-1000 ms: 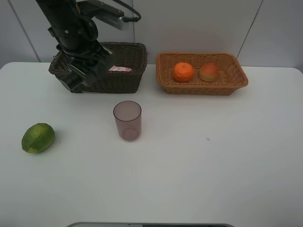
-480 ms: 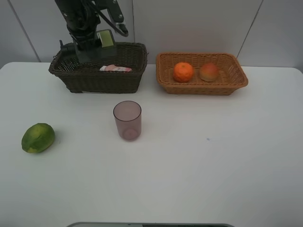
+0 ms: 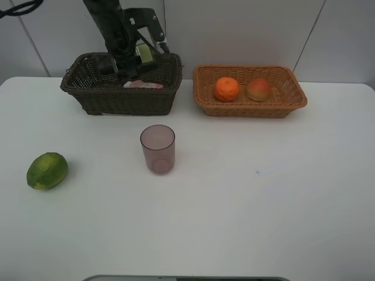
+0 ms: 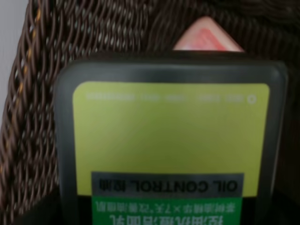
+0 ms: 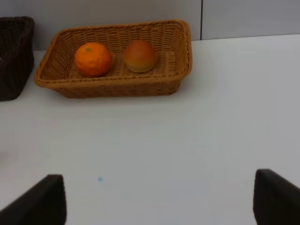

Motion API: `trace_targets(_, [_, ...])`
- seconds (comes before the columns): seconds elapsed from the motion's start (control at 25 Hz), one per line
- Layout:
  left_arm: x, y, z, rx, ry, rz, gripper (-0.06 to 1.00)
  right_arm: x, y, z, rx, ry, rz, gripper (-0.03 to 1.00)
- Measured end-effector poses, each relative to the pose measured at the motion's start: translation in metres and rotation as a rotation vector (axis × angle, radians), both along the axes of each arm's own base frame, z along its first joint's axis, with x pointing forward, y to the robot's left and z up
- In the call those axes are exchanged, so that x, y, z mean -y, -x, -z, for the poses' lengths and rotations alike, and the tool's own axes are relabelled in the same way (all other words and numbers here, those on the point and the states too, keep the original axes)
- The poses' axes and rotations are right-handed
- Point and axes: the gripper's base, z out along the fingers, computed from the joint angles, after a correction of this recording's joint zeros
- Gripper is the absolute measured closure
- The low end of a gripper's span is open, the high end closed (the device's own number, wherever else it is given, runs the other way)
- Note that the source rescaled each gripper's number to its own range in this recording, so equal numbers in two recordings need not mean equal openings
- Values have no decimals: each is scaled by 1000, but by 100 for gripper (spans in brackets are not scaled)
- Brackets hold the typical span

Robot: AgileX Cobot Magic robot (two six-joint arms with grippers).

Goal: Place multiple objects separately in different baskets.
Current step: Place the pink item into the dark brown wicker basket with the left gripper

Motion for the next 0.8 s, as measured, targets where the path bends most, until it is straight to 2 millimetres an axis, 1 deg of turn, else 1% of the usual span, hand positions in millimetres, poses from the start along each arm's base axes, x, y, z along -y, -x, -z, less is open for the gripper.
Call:
trace_targets(0.08, [3, -5, 10, 18, 18, 5, 16, 0, 0, 0, 0, 0, 0, 24])
trace_targets(0.2, [6, -9, 16, 48, 51, 7, 16, 0, 0, 0, 0, 0, 0, 24])
trace_targets(0.44, [8, -11, 14, 70, 67, 7, 16, 0, 0, 0, 0, -1, 0, 24])
trace_targets(0.8, [8, -10, 15, 52, 81, -17, 16, 0, 0, 0, 0, -1, 0, 24])
